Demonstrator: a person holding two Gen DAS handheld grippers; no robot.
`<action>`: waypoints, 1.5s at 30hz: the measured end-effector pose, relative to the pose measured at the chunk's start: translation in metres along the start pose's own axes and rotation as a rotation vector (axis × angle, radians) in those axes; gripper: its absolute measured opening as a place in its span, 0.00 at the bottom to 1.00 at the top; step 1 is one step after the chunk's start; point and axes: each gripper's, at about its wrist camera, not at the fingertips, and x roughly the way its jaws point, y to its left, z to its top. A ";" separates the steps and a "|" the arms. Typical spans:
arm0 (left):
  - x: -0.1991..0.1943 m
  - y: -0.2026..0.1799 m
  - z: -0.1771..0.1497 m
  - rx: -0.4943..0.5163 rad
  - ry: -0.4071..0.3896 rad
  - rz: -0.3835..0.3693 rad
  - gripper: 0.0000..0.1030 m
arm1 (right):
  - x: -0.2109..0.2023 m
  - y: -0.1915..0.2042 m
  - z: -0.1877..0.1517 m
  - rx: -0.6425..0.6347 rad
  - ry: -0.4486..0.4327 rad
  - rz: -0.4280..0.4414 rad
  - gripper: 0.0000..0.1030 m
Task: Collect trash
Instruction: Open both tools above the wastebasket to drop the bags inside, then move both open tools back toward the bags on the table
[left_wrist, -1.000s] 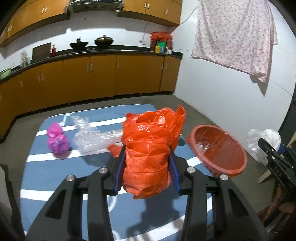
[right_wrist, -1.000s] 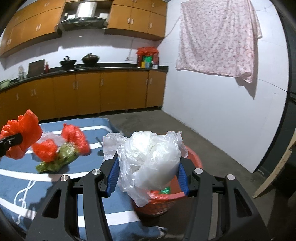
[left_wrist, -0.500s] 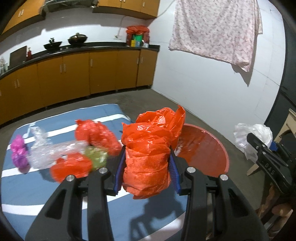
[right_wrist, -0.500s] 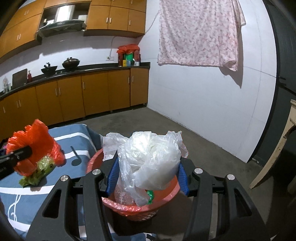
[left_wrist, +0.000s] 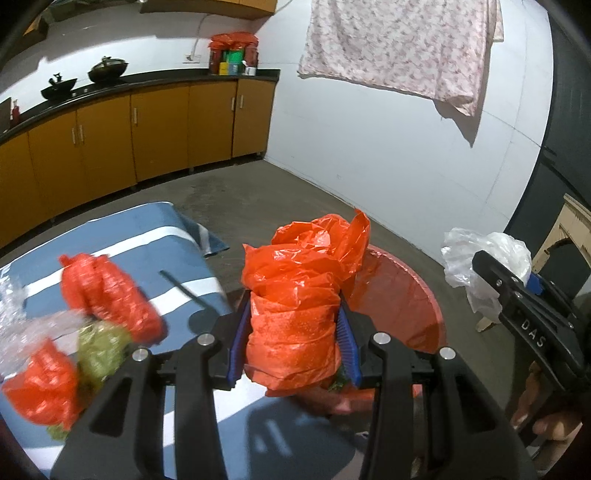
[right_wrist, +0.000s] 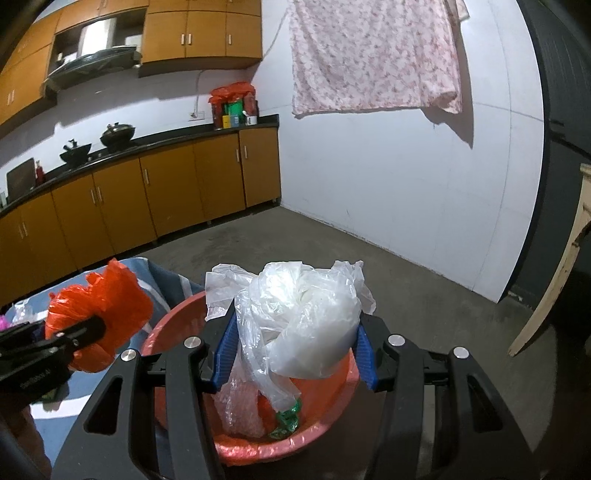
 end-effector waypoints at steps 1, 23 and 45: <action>0.004 -0.001 0.001 0.001 0.003 -0.005 0.40 | 0.002 -0.001 0.000 0.008 0.001 0.001 0.52; 0.062 0.001 0.003 -0.005 0.075 0.003 0.66 | 0.026 -0.015 0.007 0.128 -0.006 0.049 0.76; -0.095 0.064 -0.023 -0.122 -0.145 0.269 0.81 | -0.025 0.052 -0.004 -0.066 -0.012 0.110 0.85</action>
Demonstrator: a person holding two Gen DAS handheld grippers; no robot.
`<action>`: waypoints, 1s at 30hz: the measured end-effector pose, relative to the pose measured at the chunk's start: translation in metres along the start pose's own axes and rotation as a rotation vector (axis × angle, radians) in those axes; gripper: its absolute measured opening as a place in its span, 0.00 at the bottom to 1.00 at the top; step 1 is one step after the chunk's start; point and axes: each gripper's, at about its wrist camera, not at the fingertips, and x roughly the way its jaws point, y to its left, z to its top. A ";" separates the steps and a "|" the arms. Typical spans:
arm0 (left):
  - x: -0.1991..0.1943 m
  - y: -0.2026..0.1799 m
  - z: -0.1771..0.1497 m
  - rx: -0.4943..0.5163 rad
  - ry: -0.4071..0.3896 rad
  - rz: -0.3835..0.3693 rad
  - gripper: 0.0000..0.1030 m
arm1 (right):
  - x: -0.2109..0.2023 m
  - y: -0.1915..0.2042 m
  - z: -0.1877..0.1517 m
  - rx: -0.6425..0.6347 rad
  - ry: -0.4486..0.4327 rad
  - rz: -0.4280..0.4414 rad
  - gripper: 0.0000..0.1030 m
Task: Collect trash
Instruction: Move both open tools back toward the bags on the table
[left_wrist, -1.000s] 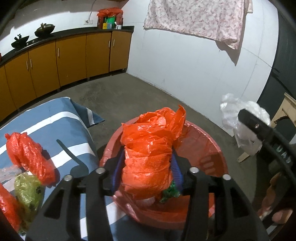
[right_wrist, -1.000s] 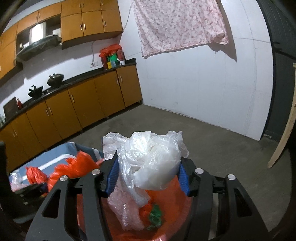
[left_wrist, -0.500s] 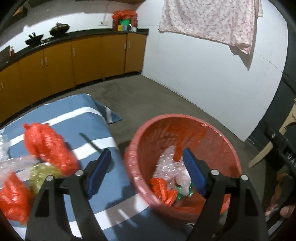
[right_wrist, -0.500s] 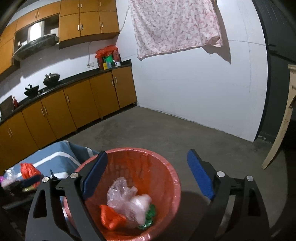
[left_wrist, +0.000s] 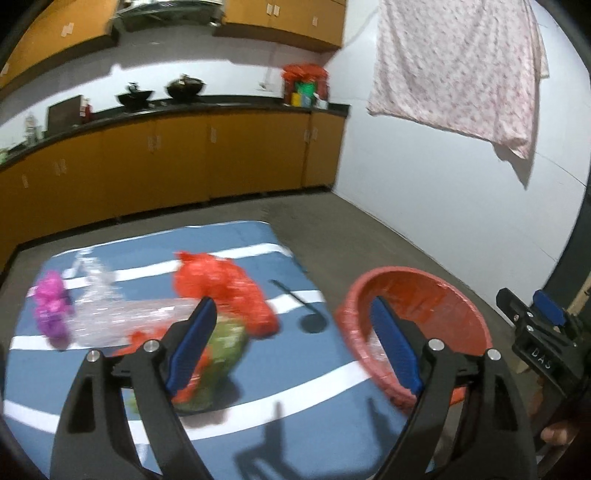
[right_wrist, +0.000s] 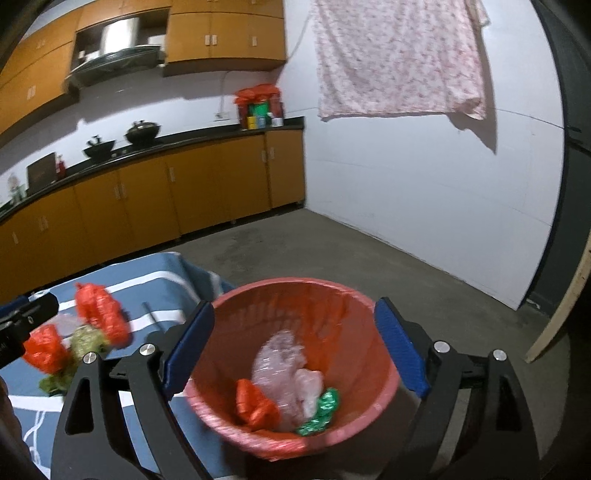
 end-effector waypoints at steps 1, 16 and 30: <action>-0.005 0.007 -0.002 -0.008 -0.004 0.017 0.81 | -0.002 0.006 -0.001 -0.008 0.000 0.014 0.85; -0.067 0.166 -0.049 -0.195 0.015 0.434 0.95 | -0.030 0.129 -0.016 -0.131 0.057 0.268 0.85; -0.092 0.229 -0.070 -0.268 0.052 0.488 0.96 | 0.004 0.227 -0.045 -0.156 0.201 0.390 0.85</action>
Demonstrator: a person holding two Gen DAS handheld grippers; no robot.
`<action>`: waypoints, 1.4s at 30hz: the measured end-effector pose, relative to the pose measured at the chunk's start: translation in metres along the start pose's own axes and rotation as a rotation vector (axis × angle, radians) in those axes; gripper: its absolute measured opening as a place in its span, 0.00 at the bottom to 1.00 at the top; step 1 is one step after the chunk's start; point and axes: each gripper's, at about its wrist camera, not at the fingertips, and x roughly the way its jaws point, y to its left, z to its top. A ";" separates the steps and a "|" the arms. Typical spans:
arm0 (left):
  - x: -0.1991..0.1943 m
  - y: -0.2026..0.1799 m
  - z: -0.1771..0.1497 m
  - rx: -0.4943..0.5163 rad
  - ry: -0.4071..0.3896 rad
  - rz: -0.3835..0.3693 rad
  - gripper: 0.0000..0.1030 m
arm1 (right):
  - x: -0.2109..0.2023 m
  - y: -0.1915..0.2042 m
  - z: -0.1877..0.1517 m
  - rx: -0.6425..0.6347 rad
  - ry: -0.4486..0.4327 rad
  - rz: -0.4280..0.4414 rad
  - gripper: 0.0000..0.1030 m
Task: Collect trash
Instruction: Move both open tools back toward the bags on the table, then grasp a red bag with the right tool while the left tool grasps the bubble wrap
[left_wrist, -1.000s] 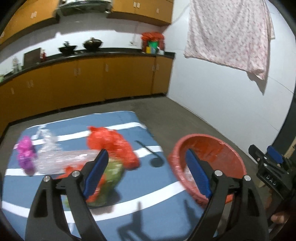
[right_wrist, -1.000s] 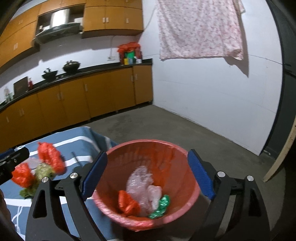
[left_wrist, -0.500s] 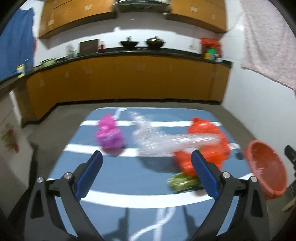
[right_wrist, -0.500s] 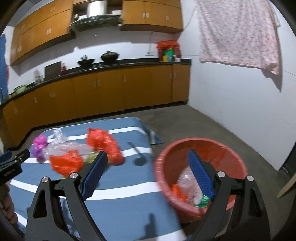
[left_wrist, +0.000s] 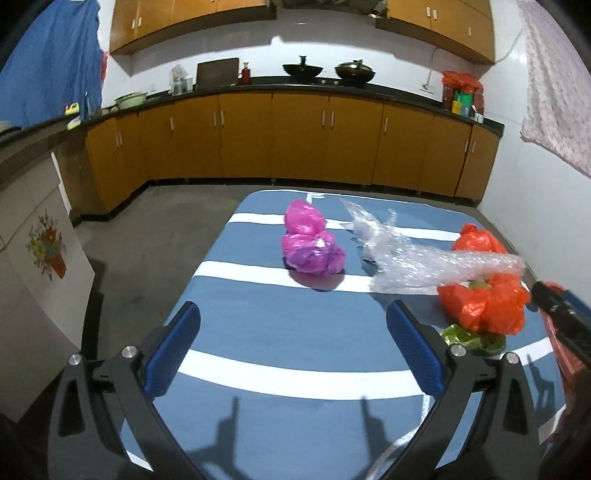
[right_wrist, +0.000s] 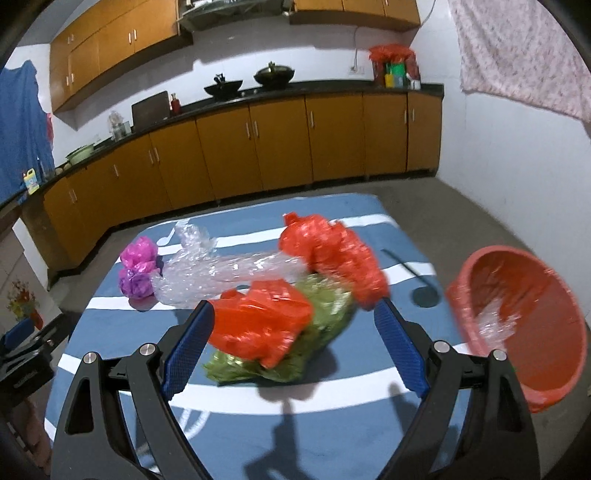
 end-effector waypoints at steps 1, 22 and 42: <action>0.002 0.005 0.001 -0.013 0.006 0.001 0.96 | 0.006 0.002 0.000 -0.002 0.007 -0.005 0.85; 0.011 0.004 -0.001 0.000 0.001 -0.089 0.93 | 0.009 0.011 -0.008 -0.050 0.050 0.082 0.06; 0.020 -0.060 -0.008 0.079 0.067 -0.220 0.83 | -0.062 -0.061 -0.014 0.054 -0.097 0.038 0.04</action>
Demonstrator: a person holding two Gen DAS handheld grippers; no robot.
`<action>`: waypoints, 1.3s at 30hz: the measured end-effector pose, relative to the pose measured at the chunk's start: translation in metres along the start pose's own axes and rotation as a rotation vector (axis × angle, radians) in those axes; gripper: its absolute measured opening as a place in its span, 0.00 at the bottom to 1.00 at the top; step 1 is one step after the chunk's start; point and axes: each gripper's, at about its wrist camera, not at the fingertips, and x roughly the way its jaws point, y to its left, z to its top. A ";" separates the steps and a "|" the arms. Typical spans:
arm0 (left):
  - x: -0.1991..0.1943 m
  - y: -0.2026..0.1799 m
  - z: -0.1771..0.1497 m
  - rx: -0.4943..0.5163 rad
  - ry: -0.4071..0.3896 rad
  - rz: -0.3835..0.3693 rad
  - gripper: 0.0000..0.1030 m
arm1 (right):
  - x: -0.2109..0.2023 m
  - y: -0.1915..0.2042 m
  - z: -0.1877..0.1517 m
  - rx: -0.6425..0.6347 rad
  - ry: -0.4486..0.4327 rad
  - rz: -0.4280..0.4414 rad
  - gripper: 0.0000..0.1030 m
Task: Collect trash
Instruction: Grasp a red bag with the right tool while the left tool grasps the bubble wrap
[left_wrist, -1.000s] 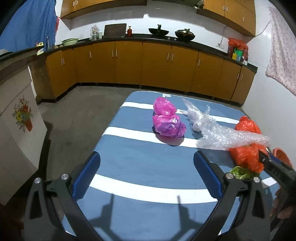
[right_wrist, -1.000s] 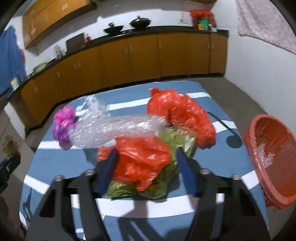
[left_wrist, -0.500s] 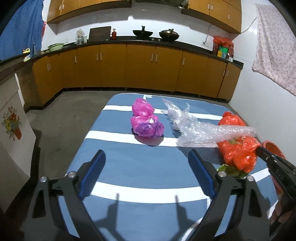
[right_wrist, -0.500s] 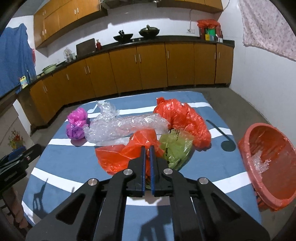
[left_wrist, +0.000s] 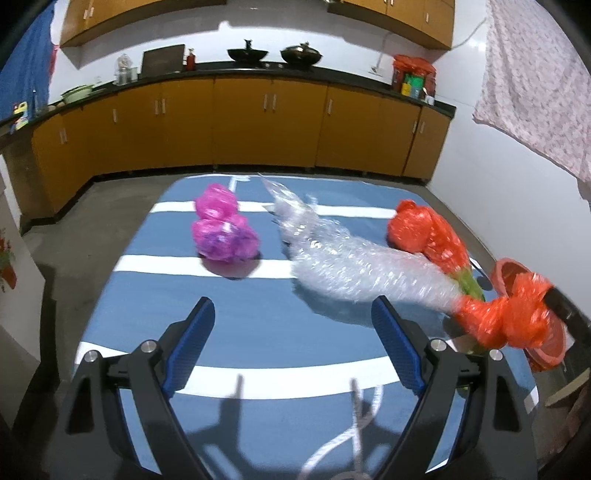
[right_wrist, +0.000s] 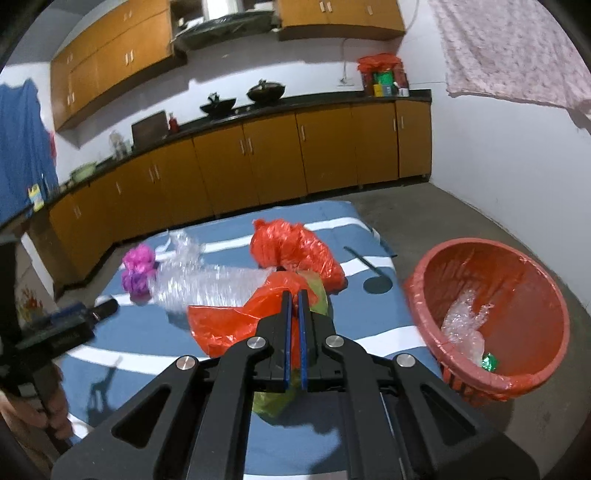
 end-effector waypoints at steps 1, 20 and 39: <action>0.002 -0.003 -0.001 0.006 0.003 -0.001 0.83 | 0.000 -0.001 0.001 0.002 -0.008 0.005 0.04; 0.030 -0.027 -0.008 0.059 0.050 0.003 0.75 | -0.024 0.006 0.041 -0.048 -0.194 0.042 0.04; 0.086 -0.019 0.011 0.037 0.178 -0.100 0.15 | -0.018 -0.036 0.030 -0.037 -0.163 -0.135 0.04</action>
